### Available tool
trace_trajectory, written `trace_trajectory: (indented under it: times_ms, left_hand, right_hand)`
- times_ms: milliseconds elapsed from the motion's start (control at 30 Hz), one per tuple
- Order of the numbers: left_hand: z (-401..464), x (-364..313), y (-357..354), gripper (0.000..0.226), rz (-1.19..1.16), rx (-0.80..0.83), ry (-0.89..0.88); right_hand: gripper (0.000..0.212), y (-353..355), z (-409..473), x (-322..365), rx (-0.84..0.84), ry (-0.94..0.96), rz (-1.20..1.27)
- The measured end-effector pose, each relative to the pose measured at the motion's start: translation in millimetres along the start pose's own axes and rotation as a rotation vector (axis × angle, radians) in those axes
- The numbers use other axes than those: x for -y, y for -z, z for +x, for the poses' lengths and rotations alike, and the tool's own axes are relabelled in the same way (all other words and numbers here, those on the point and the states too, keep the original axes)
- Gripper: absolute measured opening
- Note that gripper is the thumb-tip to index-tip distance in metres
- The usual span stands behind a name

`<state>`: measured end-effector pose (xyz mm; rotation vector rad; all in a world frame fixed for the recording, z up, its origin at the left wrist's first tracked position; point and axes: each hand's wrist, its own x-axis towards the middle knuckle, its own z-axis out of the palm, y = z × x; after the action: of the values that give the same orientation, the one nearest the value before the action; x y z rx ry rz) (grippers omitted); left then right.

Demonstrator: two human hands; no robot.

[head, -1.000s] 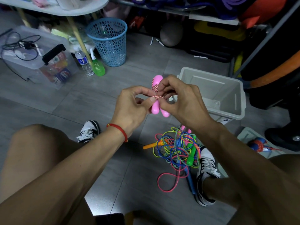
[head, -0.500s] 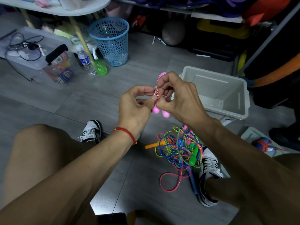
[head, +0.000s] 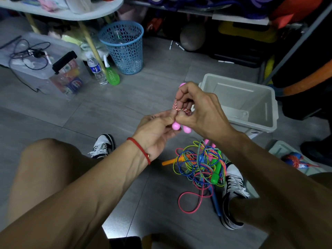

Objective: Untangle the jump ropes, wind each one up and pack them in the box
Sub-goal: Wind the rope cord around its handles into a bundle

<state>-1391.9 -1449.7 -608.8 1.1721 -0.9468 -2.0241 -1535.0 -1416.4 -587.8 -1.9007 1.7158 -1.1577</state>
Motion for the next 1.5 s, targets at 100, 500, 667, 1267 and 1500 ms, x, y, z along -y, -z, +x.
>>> trace_trajectory:
  times_ms: [100, 500, 667, 1267, 1500]
  left_hand:
    - [-5.2, 1.1, -6.5, 0.015, -0.109, 0.018, 0.037]
    - [-7.9, -1.4, -14.8, 0.017, -0.136, -0.016, -0.178]
    - [-12.8, -4.0, -12.4, 0.022, -0.064, -0.008, -0.218]
    - [-1.3, -10.2, -10.6, 0.017, -0.145, -0.047, -0.187]
    - [0.9, -11.0, -13.8, 0.016, -0.212, -0.094, -0.221]
  right_hand:
    - [0.037, 0.0, -2.8, 2.8, -0.042, -0.022, 0.040]
    - [0.029, -3.3, -11.0, 6.8, -0.159, -0.019, -0.076]
    - [0.035, 0.9, -11.6, 11.2, -0.155, -0.015, -0.002]
    - [0.017, 1.8, -12.3, 12.5, -0.334, -0.182, 0.129]
    - [0.011, -11.5, -18.7, 14.6, -0.340, -0.168, 0.117]
